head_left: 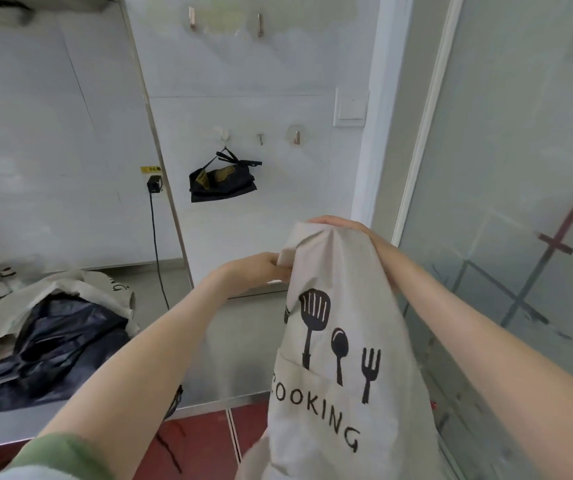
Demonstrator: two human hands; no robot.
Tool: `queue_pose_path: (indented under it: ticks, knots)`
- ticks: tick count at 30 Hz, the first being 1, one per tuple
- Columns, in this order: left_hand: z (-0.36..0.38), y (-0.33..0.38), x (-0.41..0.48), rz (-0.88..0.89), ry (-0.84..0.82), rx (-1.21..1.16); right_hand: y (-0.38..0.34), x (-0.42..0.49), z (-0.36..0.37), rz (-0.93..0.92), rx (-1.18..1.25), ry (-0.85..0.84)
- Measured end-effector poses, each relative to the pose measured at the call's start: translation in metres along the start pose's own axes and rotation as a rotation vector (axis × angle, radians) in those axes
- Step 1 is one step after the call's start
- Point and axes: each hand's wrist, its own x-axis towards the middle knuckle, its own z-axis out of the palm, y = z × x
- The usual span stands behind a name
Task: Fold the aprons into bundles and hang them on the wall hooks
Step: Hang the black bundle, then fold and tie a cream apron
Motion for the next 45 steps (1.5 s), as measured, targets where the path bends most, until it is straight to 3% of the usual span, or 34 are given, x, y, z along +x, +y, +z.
queue_pose_path:
  ticks: [3,6,10,14,19,23,26,29,31,33,34,37,42,45]
  knots:
    - [0.004,-0.01,-0.006,0.001,0.05,-0.096,0.006,0.002,-0.004,0.047,-0.075,0.024]
    - [-0.007,-0.023,-0.018,-0.043,0.147,-0.169,0.022,-0.01,-0.011,0.216,-0.135,0.038]
    - [-0.022,-0.042,-0.028,-0.061,0.245,-0.217,0.047,-0.02,-0.026,0.346,-0.706,0.166]
    - [-0.026,-0.053,-0.035,-0.111,0.315,-0.226,0.047,-0.025,-0.028,0.448,-0.475,0.409]
    - [-0.035,-0.063,-0.045,-0.05,0.398,-0.377,0.047,-0.025,-0.013,0.475,0.004,0.406]
    - [-0.039,-0.061,-0.06,-0.026,0.193,-0.58,0.042,-0.014,0.001,0.275,0.252,0.481]
    - [-0.04,-0.058,-0.065,-0.03,0.141,-0.585,0.036,-0.009,0.009,0.181,0.227,0.416]
    - [-0.042,-0.057,-0.055,0.135,0.476,-0.689,0.029,-0.002,0.01,0.127,0.153,0.63]
    - [-0.039,-0.057,-0.047,0.114,0.522,-0.44,0.033,0.006,0.012,0.172,-0.031,0.676]
    - [-0.028,-0.069,-0.042,-0.012,0.428,-0.11,0.048,0.007,0.02,0.338,-0.238,0.564]
    - [-0.026,-0.076,-0.04,-0.053,0.455,-0.103,0.056,0.006,0.023,0.388,-0.249,0.588]
    - [-0.031,-0.085,-0.042,-0.034,0.562,-0.423,0.067,0.0,0.02,0.354,-0.137,0.795]
    - [-0.032,-0.083,-0.047,-0.067,0.322,-0.489,0.063,0.003,0.018,0.265,-0.321,0.674]
    - [-0.029,-0.086,-0.039,-0.012,0.548,-0.466,0.06,0.001,0.018,0.221,-0.27,0.646]
